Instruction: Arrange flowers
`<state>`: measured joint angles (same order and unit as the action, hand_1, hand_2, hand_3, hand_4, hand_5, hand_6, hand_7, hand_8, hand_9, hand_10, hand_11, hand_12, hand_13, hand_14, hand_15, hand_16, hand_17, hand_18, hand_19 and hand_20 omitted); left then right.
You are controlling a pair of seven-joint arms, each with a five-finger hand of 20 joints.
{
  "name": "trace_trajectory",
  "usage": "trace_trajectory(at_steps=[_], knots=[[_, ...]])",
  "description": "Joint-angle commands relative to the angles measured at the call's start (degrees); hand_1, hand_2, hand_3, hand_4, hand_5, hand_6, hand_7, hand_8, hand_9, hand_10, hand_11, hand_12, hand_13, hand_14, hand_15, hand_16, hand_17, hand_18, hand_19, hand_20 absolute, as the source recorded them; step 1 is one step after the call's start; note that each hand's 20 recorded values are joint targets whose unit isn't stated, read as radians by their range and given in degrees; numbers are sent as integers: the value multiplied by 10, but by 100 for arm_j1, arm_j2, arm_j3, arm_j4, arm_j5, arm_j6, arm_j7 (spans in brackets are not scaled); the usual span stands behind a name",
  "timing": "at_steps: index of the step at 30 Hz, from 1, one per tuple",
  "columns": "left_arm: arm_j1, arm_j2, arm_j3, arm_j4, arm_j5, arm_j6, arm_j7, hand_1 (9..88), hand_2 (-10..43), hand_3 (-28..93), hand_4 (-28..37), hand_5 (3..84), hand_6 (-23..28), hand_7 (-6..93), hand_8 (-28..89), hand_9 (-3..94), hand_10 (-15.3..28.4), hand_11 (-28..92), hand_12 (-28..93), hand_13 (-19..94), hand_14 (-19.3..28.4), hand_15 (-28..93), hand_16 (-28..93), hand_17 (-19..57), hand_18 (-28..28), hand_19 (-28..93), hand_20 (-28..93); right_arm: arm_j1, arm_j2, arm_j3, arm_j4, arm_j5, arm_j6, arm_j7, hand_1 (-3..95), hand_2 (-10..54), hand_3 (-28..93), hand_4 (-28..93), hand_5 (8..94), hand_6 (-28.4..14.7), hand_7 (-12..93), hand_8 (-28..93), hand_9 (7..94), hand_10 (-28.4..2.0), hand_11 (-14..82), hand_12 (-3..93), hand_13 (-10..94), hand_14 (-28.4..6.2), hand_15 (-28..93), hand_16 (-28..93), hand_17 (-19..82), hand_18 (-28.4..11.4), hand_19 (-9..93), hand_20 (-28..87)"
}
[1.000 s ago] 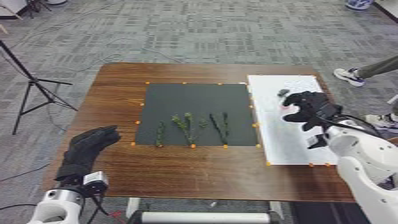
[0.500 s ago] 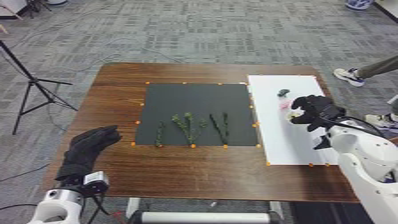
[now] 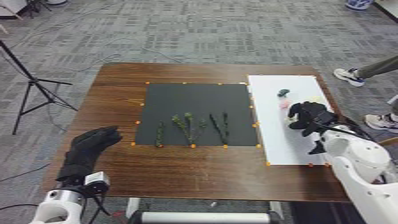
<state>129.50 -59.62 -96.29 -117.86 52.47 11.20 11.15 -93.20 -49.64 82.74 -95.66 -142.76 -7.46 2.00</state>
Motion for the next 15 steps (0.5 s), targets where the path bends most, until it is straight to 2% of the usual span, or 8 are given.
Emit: trace_trajectory(at_steps=[1, 5, 8, 11, 13, 15], knots=[[49, -35, -26, -30, -2, -66, -14, 320, -26, 707, -111, 554, 28, 190, -69, 545, 138, 226, 141, 448, 176, 254, -7, 97, 118, 123, 217, -42, 124, -167, 81, 235, 756, 80, 588, -95, 605, -240, 680, 12, 358, 111, 839, -88, 147, 454, 820, -55, 600, 344, 441, -217, 881, 557], [61, -17, -53, -31, -3, -59, -4, 319, -25, 707, -112, 554, 28, 190, -70, 545, 137, 227, 141, 448, 176, 254, -7, 96, 118, 122, 217, -77, 253, -195, -82, 439, 1298, 112, 595, -95, 610, -236, 726, 15, 354, 115, 885, -72, 141, 460, 850, -43, 594, 351, 470, -213, 902, 547], [97, 51, -167, -34, 3, -77, -7, 319, -25, 708, -112, 554, 27, 191, -69, 545, 137, 226, 141, 448, 176, 253, -7, 96, 118, 123, 217, -83, 392, -192, -384, 672, 1574, 145, 597, -95, 609, -236, 736, 17, 349, 112, 894, -70, 138, 461, 857, -40, 592, 354, 478, -212, 909, 542], [231, 172, -470, -22, 54, -50, -5, 319, -25, 707, -112, 554, 27, 191, -69, 545, 139, 226, 140, 447, 176, 253, -7, 97, 117, 122, 217, 73, 532, -292, -791, 889, 1594, 176, 598, -95, 609, -234, 744, 18, 346, 107, 902, -70, 132, 459, 860, -39, 590, 357, 480, -210, 914, 536], [310, 258, -682, 10, 50, 32, -9, 316, -26, 709, -111, 554, 27, 191, -69, 545, 139, 226, 141, 447, 177, 253, -7, 96, 118, 121, 216, 311, 571, -457, -1023, 1072, 1542, 218, 597, -95, 611, -233, 746, 19, 345, 106, 905, -70, 130, 459, 861, -38, 589, 358, 482, -208, 916, 534], [375, 329, -860, 29, 32, 187, 5, 314, -27, 710, -110, 554, 27, 191, -70, 545, 139, 225, 141, 447, 177, 252, -7, 96, 117, 120, 215, 631, 524, -669, -1220, 1260, 1448, 223, 596, -95, 612, -231, 748, 19, 344, 106, 907, -69, 125, 457, 863, -36, 587, 359, 484, -206, 918, 531]])
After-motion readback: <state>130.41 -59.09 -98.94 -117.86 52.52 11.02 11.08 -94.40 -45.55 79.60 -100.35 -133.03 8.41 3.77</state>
